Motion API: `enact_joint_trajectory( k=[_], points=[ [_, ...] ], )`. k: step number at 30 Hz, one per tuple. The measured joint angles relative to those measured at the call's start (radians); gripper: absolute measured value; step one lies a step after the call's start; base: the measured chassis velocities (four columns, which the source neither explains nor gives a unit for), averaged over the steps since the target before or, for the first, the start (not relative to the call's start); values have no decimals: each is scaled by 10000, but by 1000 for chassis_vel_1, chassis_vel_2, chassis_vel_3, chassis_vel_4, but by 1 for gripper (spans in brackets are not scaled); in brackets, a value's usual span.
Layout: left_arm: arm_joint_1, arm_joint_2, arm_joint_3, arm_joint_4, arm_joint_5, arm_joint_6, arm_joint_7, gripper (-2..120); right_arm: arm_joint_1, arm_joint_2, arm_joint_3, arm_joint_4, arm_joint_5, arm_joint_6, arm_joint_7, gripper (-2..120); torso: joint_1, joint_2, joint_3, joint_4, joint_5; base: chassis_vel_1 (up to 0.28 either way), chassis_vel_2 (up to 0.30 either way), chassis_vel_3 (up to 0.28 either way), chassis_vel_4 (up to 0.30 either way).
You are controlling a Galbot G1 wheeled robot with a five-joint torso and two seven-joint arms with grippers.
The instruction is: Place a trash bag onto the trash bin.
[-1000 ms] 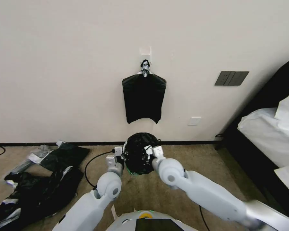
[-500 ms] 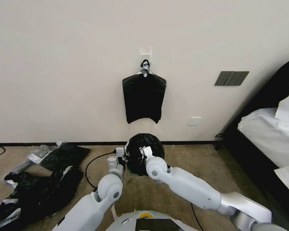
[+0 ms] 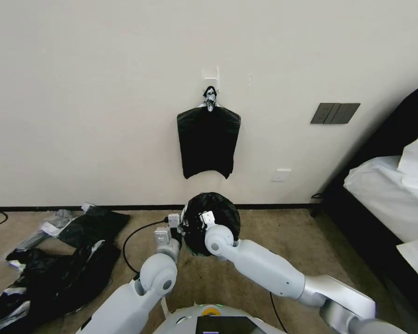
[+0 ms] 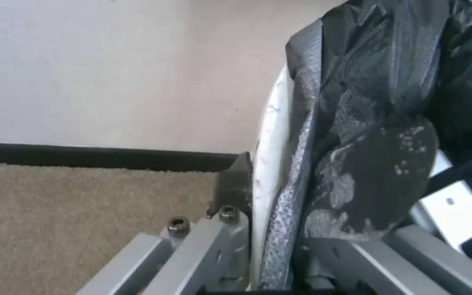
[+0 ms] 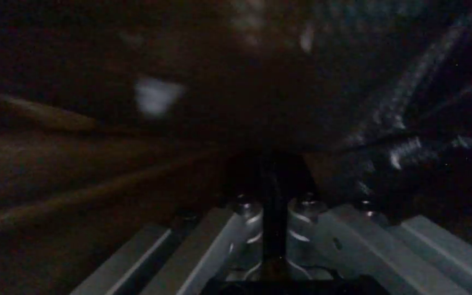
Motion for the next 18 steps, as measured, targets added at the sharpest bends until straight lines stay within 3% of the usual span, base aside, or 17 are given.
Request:
enact_joint_trajectory(
  k=[18],
  points=[
    [97,48,-30,-245,-49,0,24,2,-152,279,198,-671,-514,13,-302,0,0,0,0,0,0,0,0,0,0]
  ],
)
